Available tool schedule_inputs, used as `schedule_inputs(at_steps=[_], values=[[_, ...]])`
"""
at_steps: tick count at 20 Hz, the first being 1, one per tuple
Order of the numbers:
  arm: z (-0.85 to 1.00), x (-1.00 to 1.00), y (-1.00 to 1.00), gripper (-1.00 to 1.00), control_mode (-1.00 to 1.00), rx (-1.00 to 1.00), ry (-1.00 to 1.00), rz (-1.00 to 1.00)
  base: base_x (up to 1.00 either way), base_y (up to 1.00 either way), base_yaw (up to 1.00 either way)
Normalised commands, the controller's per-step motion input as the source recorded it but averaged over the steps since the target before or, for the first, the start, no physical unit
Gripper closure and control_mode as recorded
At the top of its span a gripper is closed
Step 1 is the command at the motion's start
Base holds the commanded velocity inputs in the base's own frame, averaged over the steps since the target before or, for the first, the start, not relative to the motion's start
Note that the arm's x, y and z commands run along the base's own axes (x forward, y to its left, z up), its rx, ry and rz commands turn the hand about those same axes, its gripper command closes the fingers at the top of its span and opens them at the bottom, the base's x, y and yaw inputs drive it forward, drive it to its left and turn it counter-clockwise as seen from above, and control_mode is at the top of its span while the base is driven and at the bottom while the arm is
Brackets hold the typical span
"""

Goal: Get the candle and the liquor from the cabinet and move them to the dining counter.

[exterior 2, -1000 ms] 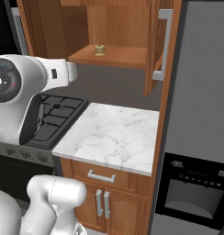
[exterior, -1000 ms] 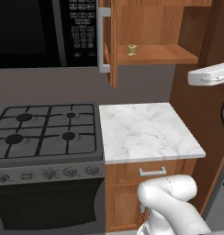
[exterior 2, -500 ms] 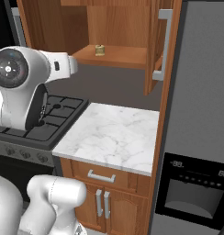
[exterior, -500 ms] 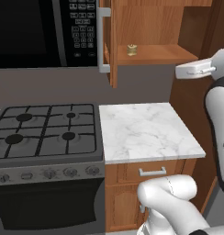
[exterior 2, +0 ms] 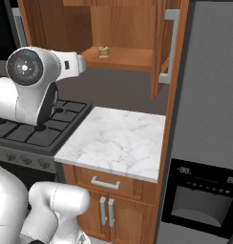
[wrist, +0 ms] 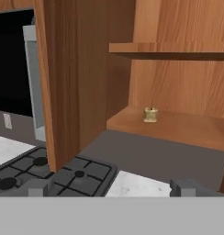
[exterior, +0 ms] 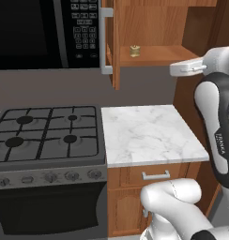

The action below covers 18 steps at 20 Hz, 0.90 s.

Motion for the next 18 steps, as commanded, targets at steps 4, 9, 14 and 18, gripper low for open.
schedule_inputs(at_steps=[4, 9, 14, 18], values=[[-0.09, 0.38, 0.00, -1.00, -1.00, 0.00, -0.03, 0.01, 0.00, 0.00, 0.00], [0.00, 0.34, 0.00, -1.00, -1.00, 0.00, 0.00, 0.04, 0.00, 0.00, 0.00], [0.00, 0.35, 0.00, -1.00, -1.00, 0.00, 0.00, 0.03, 0.00, 0.00, 0.00], [0.00, 0.45, -0.09, -1.00, -1.00, 0.03, 0.00, 0.00, 0.00, 0.00, 0.00]])
